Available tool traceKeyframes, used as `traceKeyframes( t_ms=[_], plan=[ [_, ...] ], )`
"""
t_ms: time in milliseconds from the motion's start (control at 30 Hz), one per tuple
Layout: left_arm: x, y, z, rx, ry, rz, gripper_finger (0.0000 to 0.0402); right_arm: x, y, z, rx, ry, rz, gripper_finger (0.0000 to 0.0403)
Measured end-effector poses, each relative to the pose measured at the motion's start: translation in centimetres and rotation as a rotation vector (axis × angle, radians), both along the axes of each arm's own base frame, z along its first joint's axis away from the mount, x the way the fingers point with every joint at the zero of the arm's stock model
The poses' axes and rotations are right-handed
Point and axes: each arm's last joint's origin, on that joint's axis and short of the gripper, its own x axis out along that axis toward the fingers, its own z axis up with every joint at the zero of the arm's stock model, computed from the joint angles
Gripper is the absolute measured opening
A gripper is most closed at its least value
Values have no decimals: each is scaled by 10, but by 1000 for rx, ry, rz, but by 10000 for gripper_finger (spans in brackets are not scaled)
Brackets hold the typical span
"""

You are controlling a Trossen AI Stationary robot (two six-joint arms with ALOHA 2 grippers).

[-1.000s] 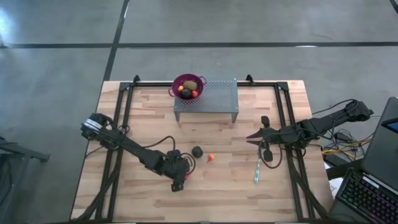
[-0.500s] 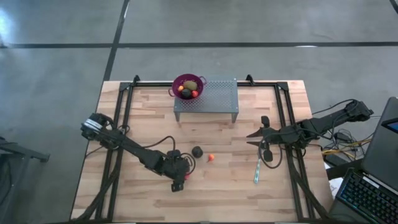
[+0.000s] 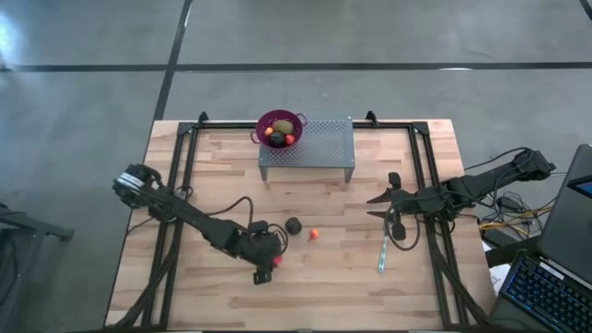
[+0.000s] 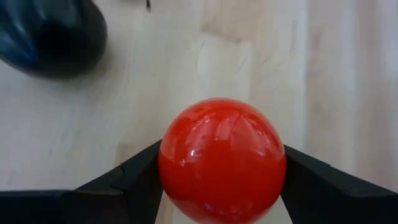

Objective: Pick & Place Fruit
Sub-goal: Put the red tomato into the purple strainer bowl on the shelf

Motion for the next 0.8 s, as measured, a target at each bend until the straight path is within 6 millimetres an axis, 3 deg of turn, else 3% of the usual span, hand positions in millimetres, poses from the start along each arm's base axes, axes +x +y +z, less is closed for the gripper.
traceKeyframes(
  t_ms=[133,300,800],
  plan=[
    [-3,4,17,3,-63,14,271,0,0,0,1,0,0,149],
    [-6,13,35,133,-164,51,271,0,0,0,2,0,0,159],
    [-5,55,90,409,-460,301,271,0,0,0,2,1,-1,189]
  ],
)
